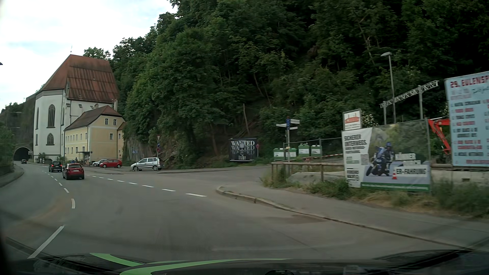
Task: Follow the waypoints while adhering to traffic rules and regulations
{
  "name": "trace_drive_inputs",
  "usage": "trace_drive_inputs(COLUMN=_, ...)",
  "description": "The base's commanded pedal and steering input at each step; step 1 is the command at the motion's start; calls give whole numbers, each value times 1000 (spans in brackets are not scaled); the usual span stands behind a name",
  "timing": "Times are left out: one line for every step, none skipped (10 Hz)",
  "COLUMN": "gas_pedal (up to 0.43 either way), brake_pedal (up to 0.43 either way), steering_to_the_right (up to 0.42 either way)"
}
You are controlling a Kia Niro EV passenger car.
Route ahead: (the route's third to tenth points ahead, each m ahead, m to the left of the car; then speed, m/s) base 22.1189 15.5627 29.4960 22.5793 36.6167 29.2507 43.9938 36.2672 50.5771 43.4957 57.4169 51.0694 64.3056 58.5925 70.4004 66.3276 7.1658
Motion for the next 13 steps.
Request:
trace_drive_inputs(gas_pedal=130, brake_pedal=0, steering_to_the_right=-259)
trace_drive_inputs(gas_pedal=150, brake_pedal=0, steering_to_the_right=-258)
trace_drive_inputs(gas_pedal=150, brake_pedal=0, steering_to_the_right=-258)
trace_drive_inputs(gas_pedal=157, brake_pedal=0, steering_to_the_right=-253)
trace_drive_inputs(gas_pedal=157, brake_pedal=0, steering_to_the_right=-248)
trace_drive_inputs(gas_pedal=157, brake_pedal=0, steering_to_the_right=-242)
trace_drive_inputs(gas_pedal=157, brake_pedal=0, steering_to_the_right=-238)
trace_drive_inputs(gas_pedal=157, brake_pedal=0, steering_to_the_right=-234)
trace_drive_inputs(gas_pedal=157, brake_pedal=0, steering_to_the_right=-229)
trace_drive_inputs(gas_pedal=169, brake_pedal=0, steering_to_the_right=-220)
trace_drive_inputs(gas_pedal=177, brake_pedal=0, steering_to_the_right=-207)
trace_drive_inputs(gas_pedal=189, brake_pedal=0, steering_to_the_right=-190)
trace_drive_inputs(gas_pedal=197, brake_pedal=0, steering_to_the_right=-172)
